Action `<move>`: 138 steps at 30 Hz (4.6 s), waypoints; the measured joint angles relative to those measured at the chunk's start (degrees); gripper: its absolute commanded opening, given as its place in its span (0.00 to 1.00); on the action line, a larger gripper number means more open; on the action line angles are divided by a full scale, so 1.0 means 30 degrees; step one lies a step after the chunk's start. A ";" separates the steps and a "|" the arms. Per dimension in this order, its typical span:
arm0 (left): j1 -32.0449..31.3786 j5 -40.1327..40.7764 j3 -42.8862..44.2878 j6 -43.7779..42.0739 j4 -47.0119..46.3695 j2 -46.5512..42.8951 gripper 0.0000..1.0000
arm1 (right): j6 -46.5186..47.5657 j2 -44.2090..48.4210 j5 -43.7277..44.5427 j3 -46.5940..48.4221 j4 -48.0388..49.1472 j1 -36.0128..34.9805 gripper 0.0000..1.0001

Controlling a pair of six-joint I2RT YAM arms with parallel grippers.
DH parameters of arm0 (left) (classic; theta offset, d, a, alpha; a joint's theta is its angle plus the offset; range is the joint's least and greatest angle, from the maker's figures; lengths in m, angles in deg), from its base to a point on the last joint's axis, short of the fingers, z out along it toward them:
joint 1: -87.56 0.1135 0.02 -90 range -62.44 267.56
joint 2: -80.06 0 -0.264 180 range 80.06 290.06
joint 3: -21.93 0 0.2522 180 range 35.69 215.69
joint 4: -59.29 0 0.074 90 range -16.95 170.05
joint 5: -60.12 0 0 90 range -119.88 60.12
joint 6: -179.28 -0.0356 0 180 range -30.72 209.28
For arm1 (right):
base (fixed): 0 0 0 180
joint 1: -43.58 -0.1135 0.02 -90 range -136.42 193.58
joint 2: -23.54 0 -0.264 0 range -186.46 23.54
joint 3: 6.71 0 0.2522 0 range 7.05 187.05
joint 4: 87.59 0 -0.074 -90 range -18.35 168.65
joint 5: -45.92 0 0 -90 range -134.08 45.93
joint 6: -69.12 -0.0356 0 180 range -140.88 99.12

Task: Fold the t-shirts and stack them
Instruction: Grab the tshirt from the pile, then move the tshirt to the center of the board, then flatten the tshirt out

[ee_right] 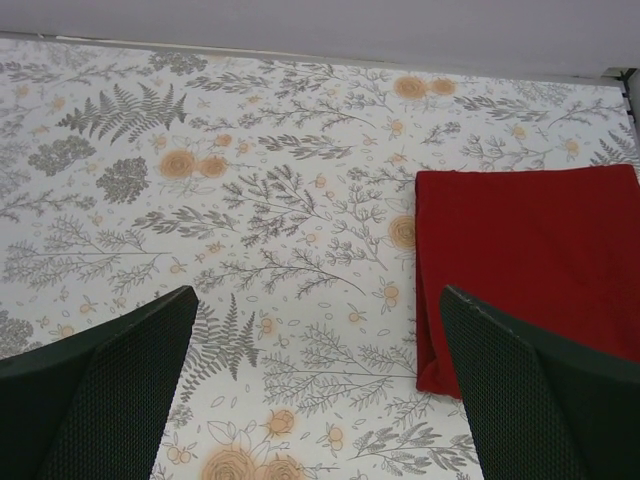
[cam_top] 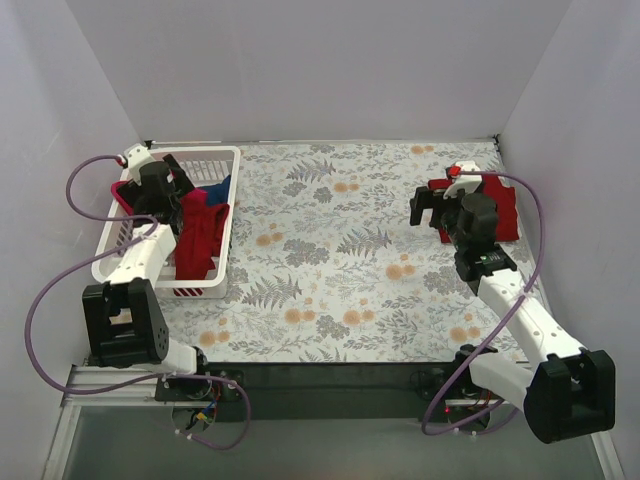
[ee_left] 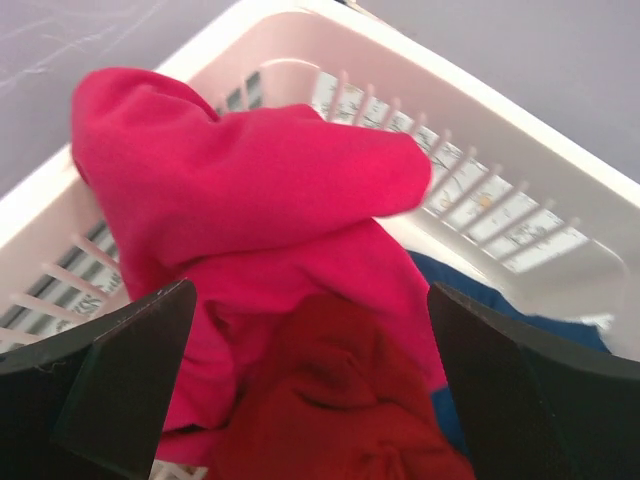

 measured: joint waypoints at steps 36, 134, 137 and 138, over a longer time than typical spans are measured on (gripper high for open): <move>0.2208 -0.1049 0.0954 -0.0452 0.0947 0.2674 0.25 | -0.1290 -0.1005 -0.4080 -0.0051 0.1479 0.0670 0.98; -1.7209 -0.5020 -0.3490 0.4699 -0.0299 0.3249 0.56 | -0.3279 0.0663 -0.4313 -0.4641 -0.3985 -0.2747 0.91; -1.7660 -0.4466 -0.3912 0.5282 0.0168 0.3249 0.55 | -0.3286 0.0372 -0.4262 -0.4794 -0.3963 -0.2834 0.91; -1.7806 -0.4269 -0.3920 0.5421 0.0189 0.3249 0.55 | -0.3286 0.0219 -0.4240 -0.4845 -0.3956 -0.2892 0.90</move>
